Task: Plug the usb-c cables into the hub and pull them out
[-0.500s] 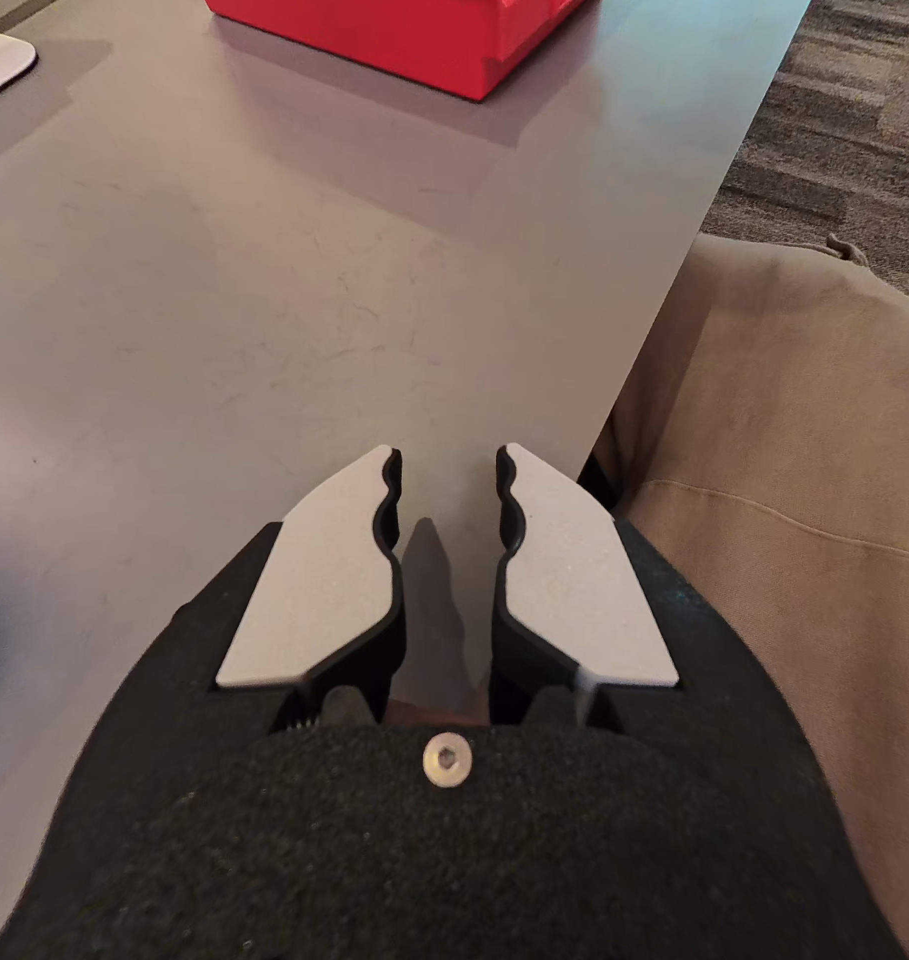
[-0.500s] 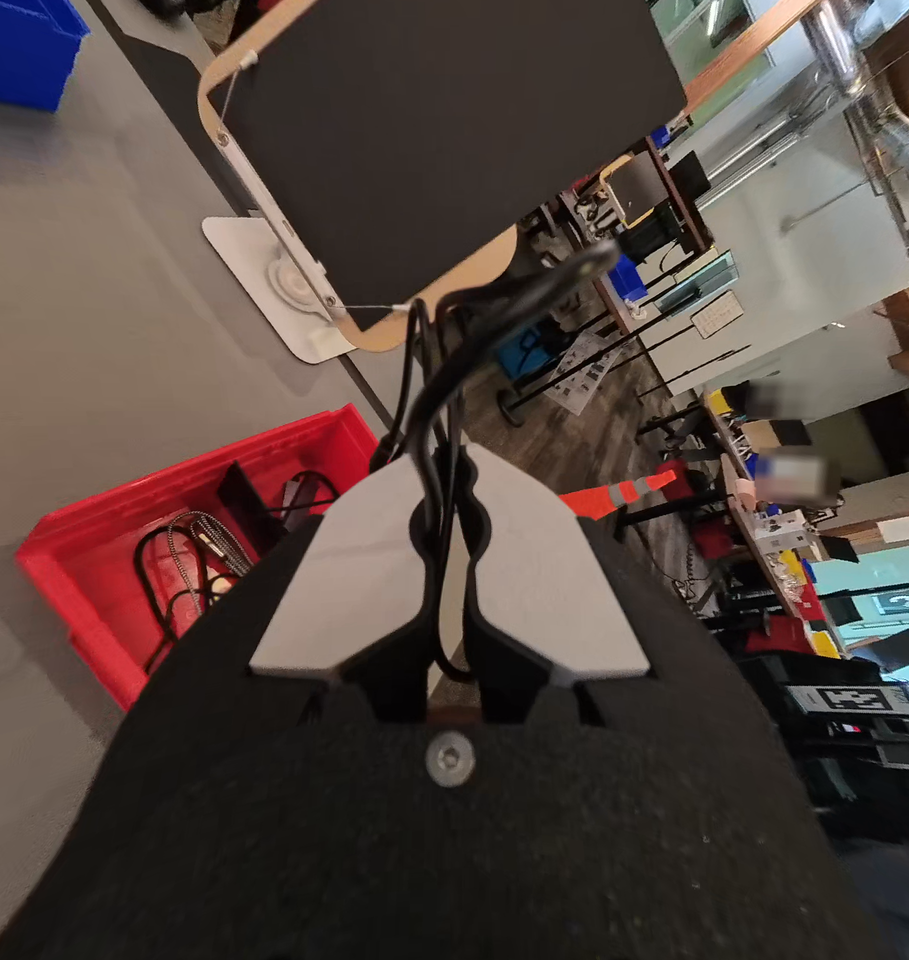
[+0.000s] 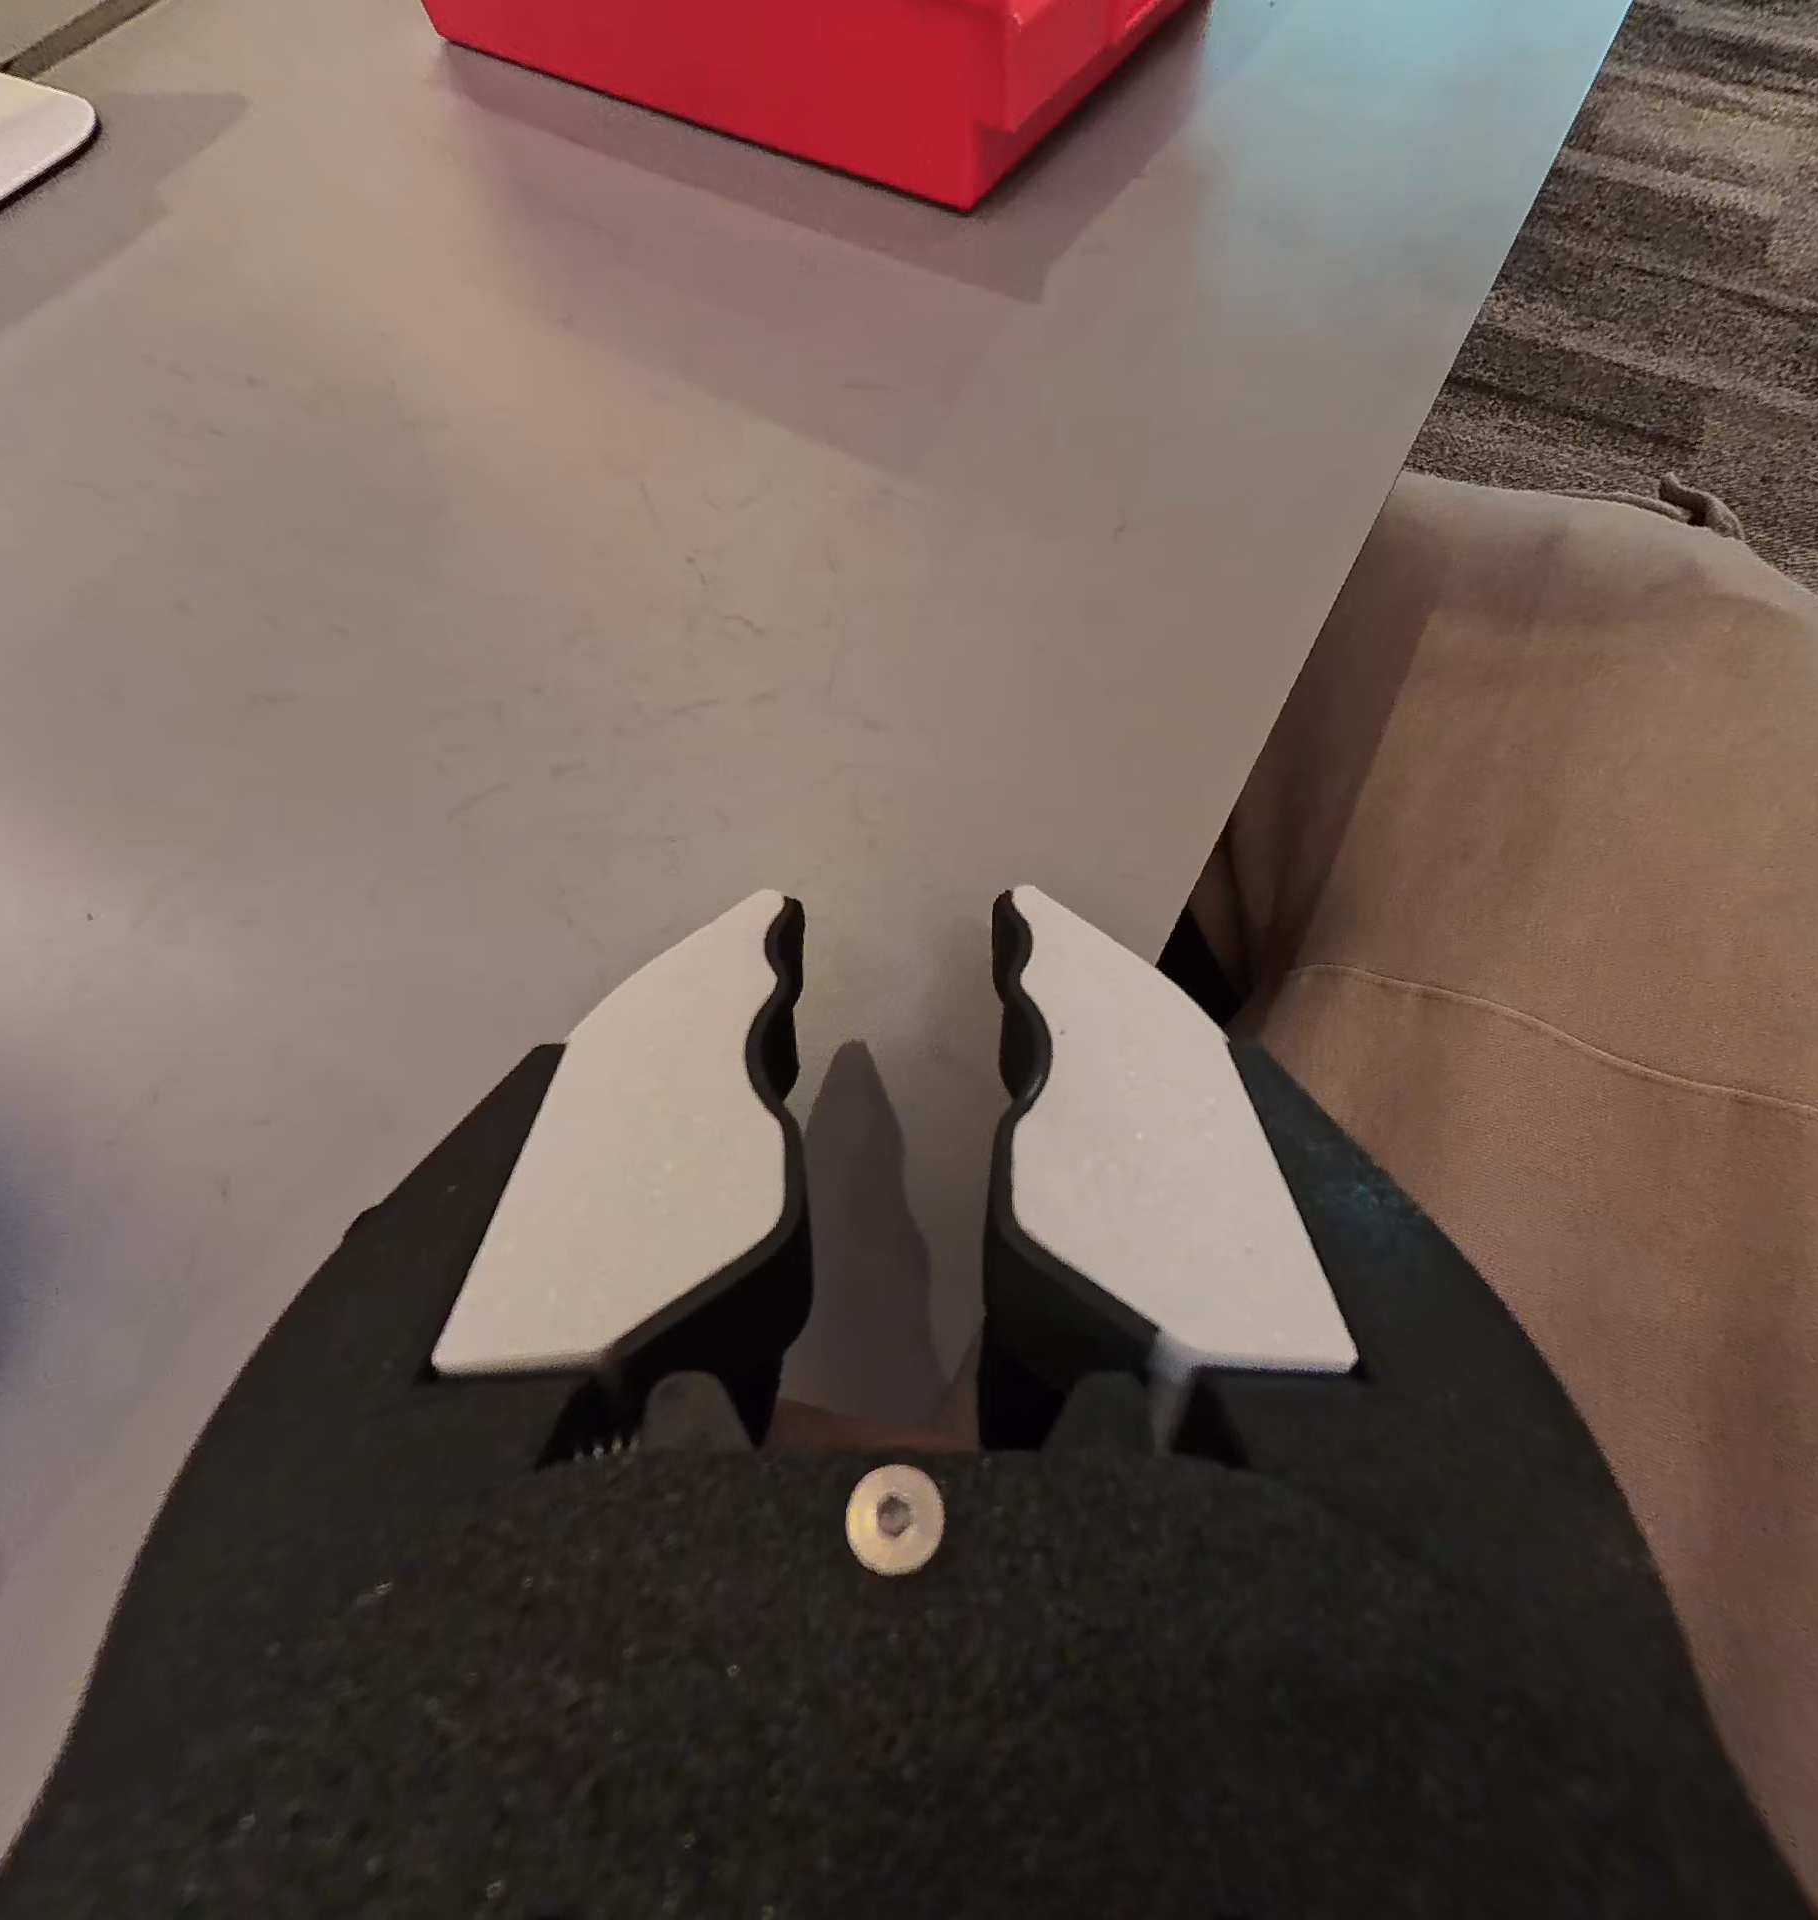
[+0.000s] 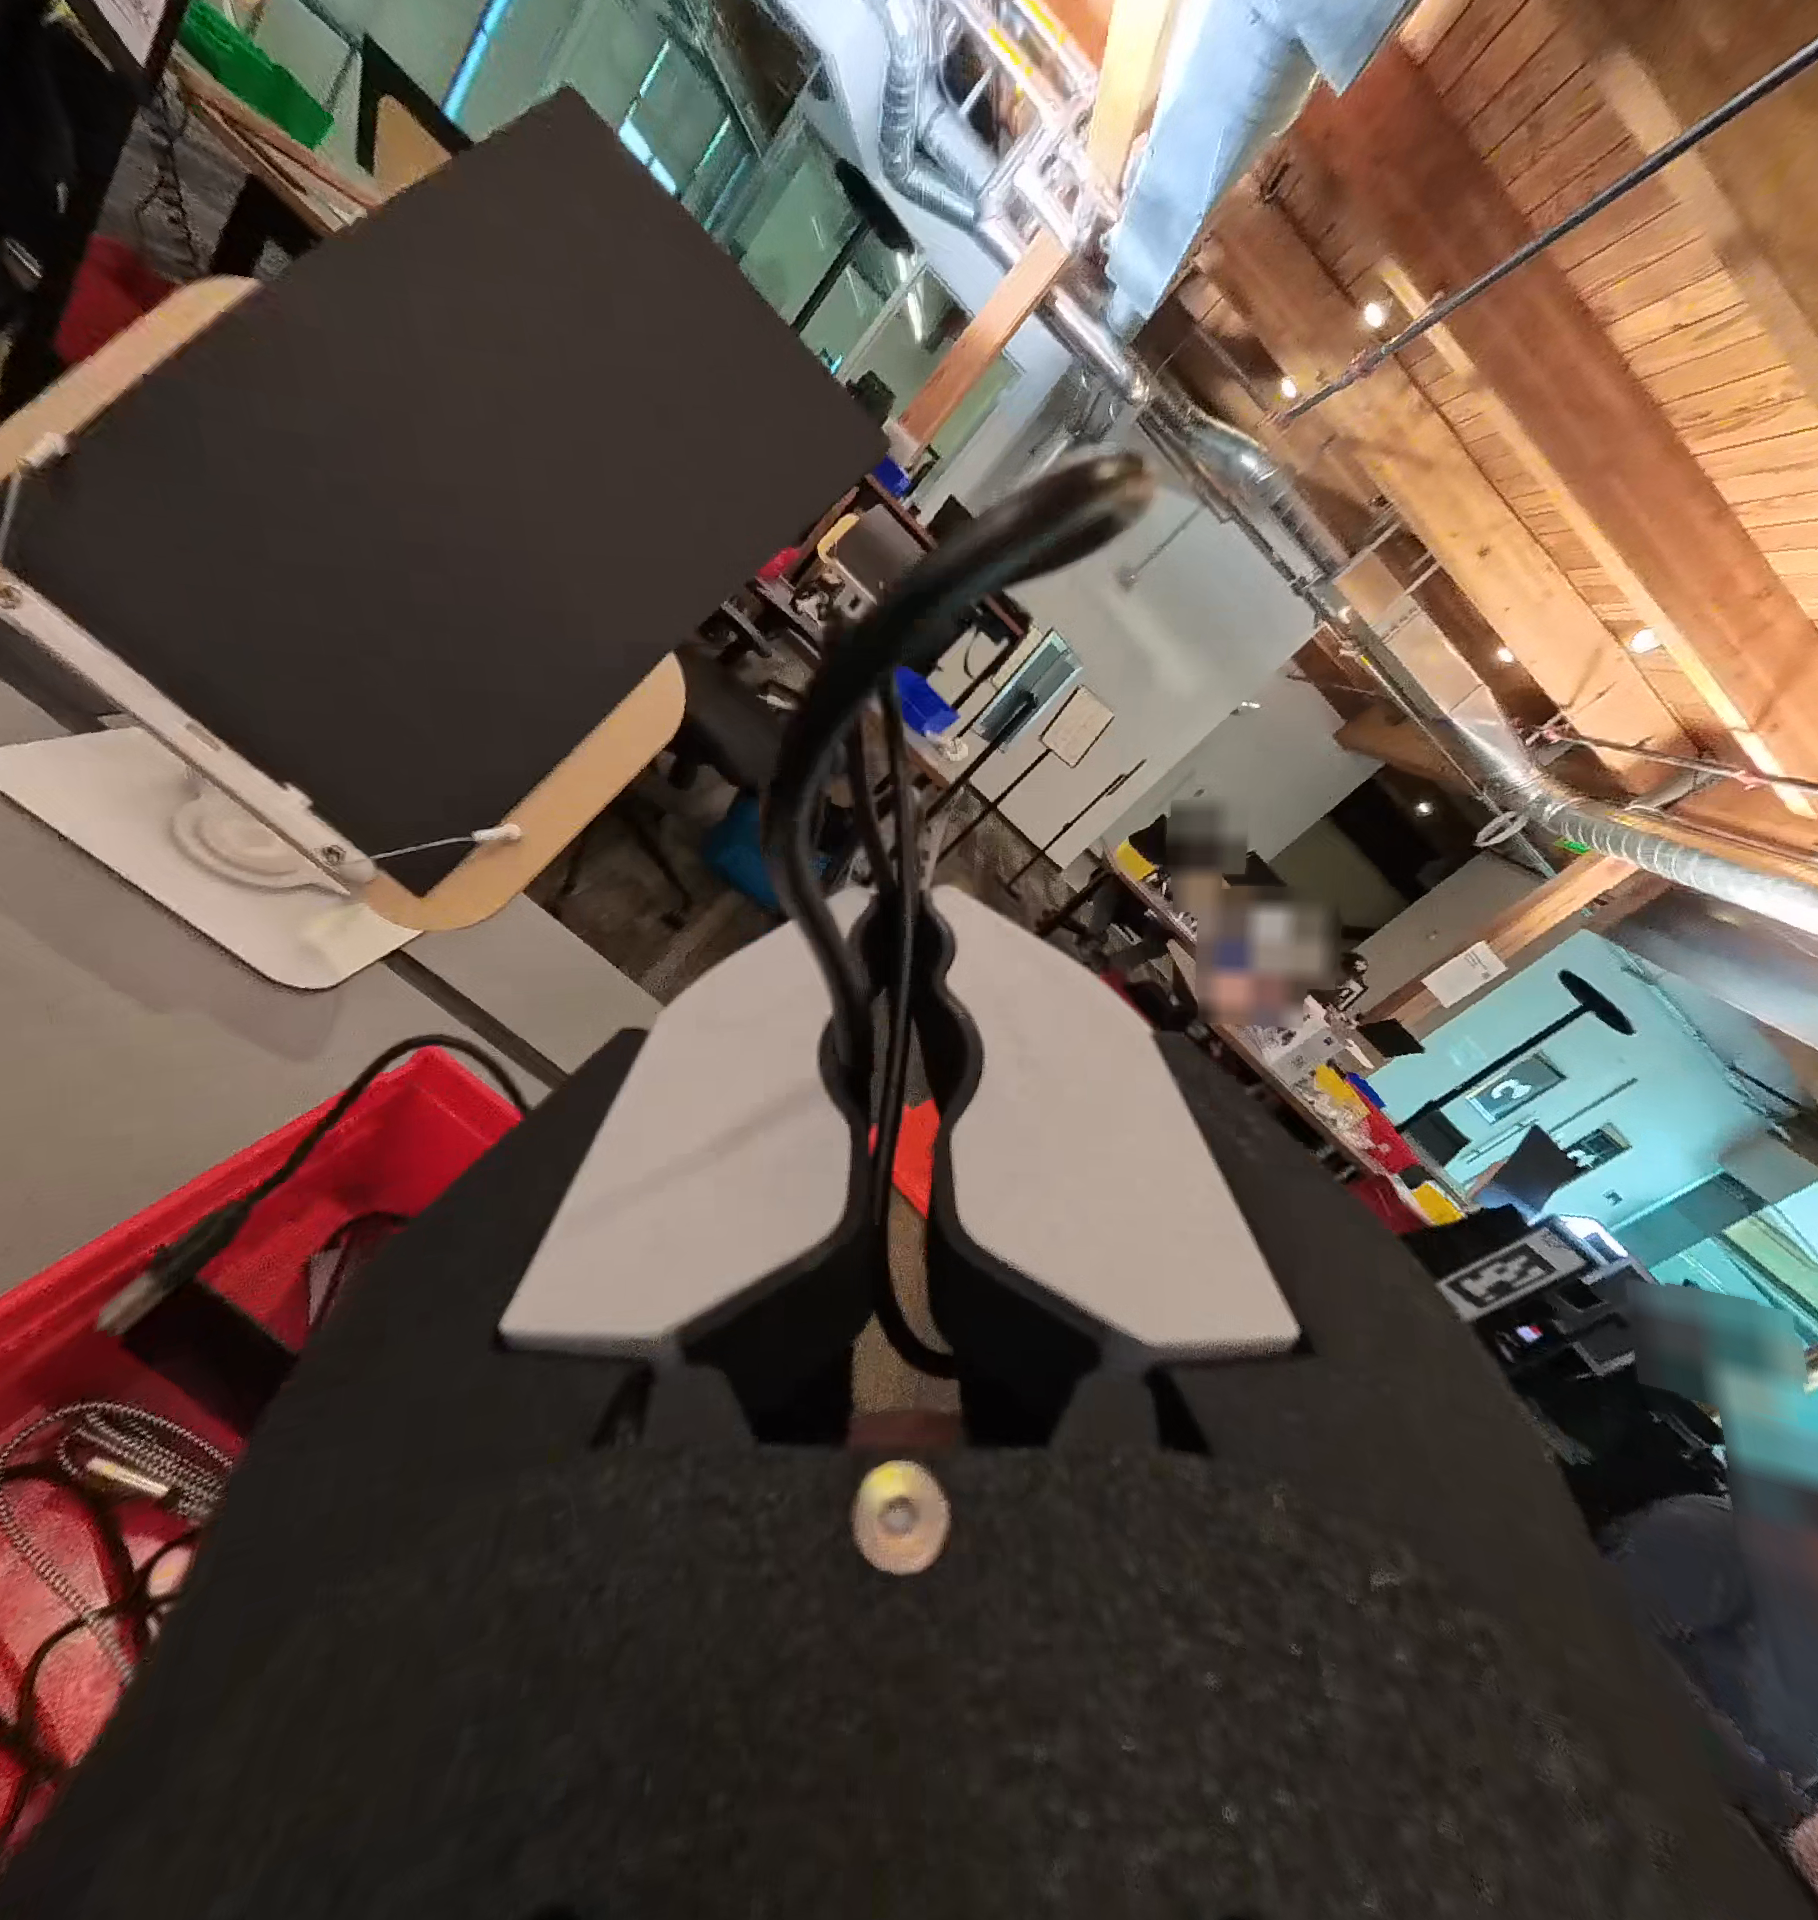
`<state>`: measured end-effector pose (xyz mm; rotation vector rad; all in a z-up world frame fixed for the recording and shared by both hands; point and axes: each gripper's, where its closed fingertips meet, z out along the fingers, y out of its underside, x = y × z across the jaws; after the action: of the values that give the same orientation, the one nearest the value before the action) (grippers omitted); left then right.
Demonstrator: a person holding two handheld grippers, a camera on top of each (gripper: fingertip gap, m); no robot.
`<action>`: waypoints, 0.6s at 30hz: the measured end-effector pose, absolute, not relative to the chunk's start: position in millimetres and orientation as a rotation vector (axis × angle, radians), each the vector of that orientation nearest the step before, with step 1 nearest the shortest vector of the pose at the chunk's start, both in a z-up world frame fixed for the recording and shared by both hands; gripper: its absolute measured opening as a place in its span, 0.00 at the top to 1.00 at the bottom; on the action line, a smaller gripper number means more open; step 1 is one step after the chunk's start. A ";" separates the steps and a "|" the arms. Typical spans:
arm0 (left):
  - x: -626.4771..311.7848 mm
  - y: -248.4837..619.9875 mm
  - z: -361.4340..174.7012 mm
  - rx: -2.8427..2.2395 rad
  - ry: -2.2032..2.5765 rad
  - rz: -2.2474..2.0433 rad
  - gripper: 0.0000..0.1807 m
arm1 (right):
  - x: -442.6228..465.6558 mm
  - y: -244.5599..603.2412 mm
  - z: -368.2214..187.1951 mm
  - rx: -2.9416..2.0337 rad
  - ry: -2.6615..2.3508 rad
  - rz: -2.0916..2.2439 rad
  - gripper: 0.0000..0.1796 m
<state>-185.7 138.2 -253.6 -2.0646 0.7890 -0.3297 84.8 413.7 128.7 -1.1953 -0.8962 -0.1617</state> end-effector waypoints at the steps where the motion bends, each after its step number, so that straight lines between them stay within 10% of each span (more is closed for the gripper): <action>1: -184.9 137.9 -253.8 -2.064 0.793 -0.329 0.81 | 85.0 416.4 125.3 -1.197 -0.905 -0.176 0.98; 18: -184.3 135.7 -258.8 -2.078 0.823 -0.308 0.81 | 80.7 415.3 -67.8 -1.656 -1.542 -0.121 0.98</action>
<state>-184.3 135.7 -258.8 -2.0779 0.8228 -0.3084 80.7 415.3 -67.8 -1.6557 -1.5421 -0.1208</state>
